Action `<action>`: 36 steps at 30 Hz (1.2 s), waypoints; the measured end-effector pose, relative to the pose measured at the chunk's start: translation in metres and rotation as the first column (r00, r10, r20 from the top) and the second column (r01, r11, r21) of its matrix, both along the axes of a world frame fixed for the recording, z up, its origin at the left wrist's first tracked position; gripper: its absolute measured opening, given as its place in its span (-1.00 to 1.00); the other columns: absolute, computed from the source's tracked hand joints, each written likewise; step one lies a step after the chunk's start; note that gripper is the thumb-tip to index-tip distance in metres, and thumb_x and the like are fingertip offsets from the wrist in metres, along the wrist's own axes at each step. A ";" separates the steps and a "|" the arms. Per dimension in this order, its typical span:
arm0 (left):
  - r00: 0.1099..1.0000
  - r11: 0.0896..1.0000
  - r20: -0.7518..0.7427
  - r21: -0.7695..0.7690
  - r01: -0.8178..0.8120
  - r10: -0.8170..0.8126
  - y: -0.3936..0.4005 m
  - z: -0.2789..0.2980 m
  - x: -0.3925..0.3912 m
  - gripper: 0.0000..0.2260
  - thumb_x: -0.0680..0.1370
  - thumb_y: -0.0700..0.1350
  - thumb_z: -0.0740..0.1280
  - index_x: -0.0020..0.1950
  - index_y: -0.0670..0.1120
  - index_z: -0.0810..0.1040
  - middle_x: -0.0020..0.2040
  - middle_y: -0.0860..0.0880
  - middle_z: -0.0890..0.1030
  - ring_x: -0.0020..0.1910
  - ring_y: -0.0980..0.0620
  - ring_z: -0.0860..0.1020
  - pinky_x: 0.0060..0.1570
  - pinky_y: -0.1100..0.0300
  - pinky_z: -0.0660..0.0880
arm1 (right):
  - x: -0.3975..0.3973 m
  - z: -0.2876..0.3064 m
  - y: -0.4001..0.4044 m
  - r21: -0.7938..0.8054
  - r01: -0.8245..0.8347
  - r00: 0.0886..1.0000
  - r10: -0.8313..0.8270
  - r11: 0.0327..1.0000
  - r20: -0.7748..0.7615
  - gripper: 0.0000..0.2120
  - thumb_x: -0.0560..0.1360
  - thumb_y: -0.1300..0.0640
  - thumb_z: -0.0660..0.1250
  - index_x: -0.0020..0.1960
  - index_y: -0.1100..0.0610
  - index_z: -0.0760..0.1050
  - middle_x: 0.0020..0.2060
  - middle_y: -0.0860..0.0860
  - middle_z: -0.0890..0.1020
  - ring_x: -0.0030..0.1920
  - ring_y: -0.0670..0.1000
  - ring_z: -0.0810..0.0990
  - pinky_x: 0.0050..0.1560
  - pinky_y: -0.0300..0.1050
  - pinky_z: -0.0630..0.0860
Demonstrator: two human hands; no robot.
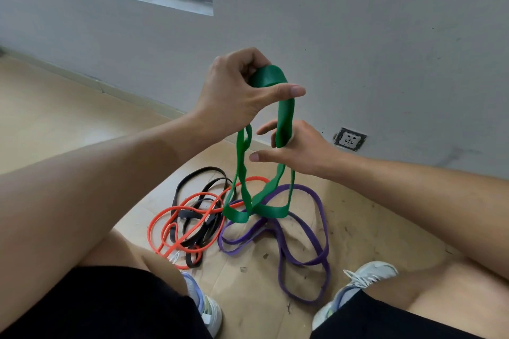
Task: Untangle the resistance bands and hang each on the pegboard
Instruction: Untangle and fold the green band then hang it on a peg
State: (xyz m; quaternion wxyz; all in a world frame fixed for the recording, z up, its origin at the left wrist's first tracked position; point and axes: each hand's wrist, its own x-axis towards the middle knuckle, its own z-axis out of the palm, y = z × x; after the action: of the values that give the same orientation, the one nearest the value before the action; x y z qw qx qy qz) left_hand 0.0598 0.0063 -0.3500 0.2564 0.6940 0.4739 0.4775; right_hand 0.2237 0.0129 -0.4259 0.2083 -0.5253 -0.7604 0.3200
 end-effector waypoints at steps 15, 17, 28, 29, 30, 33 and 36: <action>0.995 0.997 0.093 0.055 -0.051 0.046 0.003 -0.005 0.005 -0.44 0.26 0.30 0.59 -0.11 -0.15 0.58 -0.21 -0.19 0.64 -0.18 -0.24 0.64 -0.19 -0.17 0.66 | -0.022 0.001 -0.012 -0.055 -0.006 0.992 -0.001 0.998 -0.128 -0.57 0.39 -0.19 0.58 0.17 -0.06 0.60 0.09 -0.14 0.66 0.11 -0.07 0.64 0.19 -0.01 0.60; 0.985 0.998 0.160 0.014 -0.069 0.066 0.003 -0.002 0.007 -0.48 0.29 0.25 0.61 -0.13 -0.16 0.58 -0.25 -0.17 0.62 -0.20 -0.23 0.65 -0.19 -0.14 0.67 | -0.023 0.000 -0.013 -0.057 -0.008 0.989 0.000 0.998 -0.146 -0.63 0.40 -0.17 0.59 0.09 -0.01 0.63 -0.02 -0.12 0.68 0.07 -0.05 0.64 0.13 -0.07 0.60; 0.862 0.989 0.485 -0.085 -0.121 0.147 0.010 0.011 -0.007 -0.73 0.54 -0.03 0.50 -0.11 -0.17 0.49 -0.18 -0.16 0.54 -0.29 0.03 0.66 -0.17 0.01 0.69 | -0.016 0.004 -0.006 -0.091 0.029 0.971 -0.049 0.995 -0.233 -0.78 0.46 0.10 0.55 -0.03 0.05 0.52 -0.16 0.08 0.59 -0.11 0.05 0.64 -0.05 0.02 0.67; 0.825 0.983 0.535 -0.124 -0.139 0.184 0.012 0.011 -0.013 -0.74 0.56 -0.02 0.47 -0.11 -0.16 0.48 -0.16 -0.15 0.53 -0.27 0.04 0.65 -0.15 0.02 0.69 | -0.013 0.008 -0.005 -0.080 0.045 0.968 -0.064 0.996 -0.241 -0.75 0.46 0.12 0.53 0.05 0.05 0.51 -0.11 0.08 0.60 -0.10 0.07 0.64 -0.03 0.08 0.68; 0.788 0.973 0.573 -0.166 -0.157 0.225 0.015 0.012 -0.018 -0.75 0.58 -0.01 0.44 -0.09 -0.14 0.47 -0.14 -0.13 0.52 -0.24 0.05 0.65 -0.14 0.05 0.69 | -0.011 0.009 -0.003 -0.066 0.050 0.967 -0.065 0.997 -0.248 -0.71 0.46 0.12 0.51 0.12 0.04 0.50 -0.10 0.06 0.60 -0.11 0.05 0.64 -0.04 0.08 0.69; 0.727 0.950 0.614 -0.227 -0.213 0.309 0.023 0.013 -0.030 -0.75 0.61 0.04 0.38 -0.05 -0.13 0.46 -0.17 -0.09 0.51 -0.23 0.05 0.60 -0.19 0.16 0.64 | -0.008 0.004 -0.005 -0.096 0.003 0.986 -0.019 0.995 -0.165 -0.67 0.46 0.11 0.50 0.18 0.04 0.50 -0.09 -0.01 0.63 -0.12 0.00 0.66 -0.09 -0.09 0.67; 0.677 0.935 0.645 -0.251 -0.251 0.355 0.030 0.016 -0.039 -0.74 0.63 0.07 0.34 -0.07 -0.11 0.45 -0.23 -0.05 0.50 -0.24 0.03 0.57 -0.23 0.18 0.62 | -0.007 -0.015 -0.008 -0.121 0.002 0.998 0.005 0.993 0.063 -0.77 0.42 0.09 0.50 -0.02 0.13 0.53 -0.25 -0.03 0.52 -0.25 -0.01 0.54 -0.25 -0.12 0.48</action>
State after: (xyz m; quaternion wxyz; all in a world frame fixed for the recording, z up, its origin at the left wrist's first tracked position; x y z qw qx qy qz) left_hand 0.0208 0.0368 -0.3339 0.3778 0.3618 0.4878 0.6989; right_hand 0.2168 0.0049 -0.4409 0.1516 -0.5462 -0.7462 0.3492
